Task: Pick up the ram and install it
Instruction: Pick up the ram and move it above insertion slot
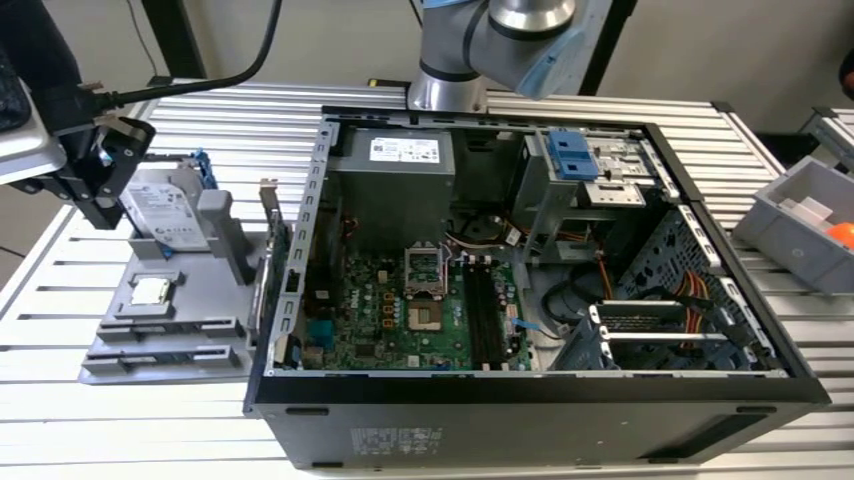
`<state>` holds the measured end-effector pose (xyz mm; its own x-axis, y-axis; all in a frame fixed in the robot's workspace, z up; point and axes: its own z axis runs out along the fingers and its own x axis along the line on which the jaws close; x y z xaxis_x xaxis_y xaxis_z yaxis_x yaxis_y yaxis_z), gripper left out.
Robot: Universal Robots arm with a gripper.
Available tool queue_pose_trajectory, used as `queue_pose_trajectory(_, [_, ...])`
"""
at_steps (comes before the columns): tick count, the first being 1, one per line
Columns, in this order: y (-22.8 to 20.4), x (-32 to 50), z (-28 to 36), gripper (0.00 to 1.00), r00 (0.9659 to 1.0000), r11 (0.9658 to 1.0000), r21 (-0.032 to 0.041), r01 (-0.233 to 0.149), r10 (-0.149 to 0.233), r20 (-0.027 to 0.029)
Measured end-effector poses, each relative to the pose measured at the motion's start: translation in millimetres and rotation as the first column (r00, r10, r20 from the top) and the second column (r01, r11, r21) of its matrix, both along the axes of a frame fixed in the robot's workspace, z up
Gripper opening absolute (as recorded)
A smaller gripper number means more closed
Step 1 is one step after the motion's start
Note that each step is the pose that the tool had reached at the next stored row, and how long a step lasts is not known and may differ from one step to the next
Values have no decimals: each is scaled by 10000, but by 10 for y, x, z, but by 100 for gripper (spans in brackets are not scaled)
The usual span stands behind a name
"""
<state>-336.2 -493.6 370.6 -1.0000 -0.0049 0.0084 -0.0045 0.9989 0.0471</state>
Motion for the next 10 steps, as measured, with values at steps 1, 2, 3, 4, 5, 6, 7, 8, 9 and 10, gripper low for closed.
queue_pose_trajectory(1, [0, 0, 0, 0, 10000, 10000, 0, 0, 0, 1])
queue_pose_trajectory(2, [0, 0, 0, 0, 10000, 10000, 0, 0, 0, 0])
queue_pose_trajectory(3, [0, 0, 0, 0, 10000, 10000, 0, 0, 0, 0])
queue_pose_trajectory(4, [0, 0, 0, 0, 10000, 10000, 0, 0, 0, 0])
queue_pose_trajectory(5, [0, 0, 0, 0, 10000, 10000, 0, 0, 0, 0])
queue_pose_trajectory(6, [0, -1, 0, 0, 10000, 10000, 0, 0, 0, 0])
queue_pose_trajectory(7, [0, -1, -1, 0, 10000, 10000, 0, 0, 0, 1])
queue_pose_trajectory(8, [0, -1, 0, 0, 10000, 10000, 0, 0, 0, 1])
queue_pose_trajectory(9, [0, -1, 0, 0, 10000, 10000, 0, 0, 0, 0])
queue_pose_trajectory(10, [0, -1, 0, 0, 10000, 10000, 0, 0, 0, 1])
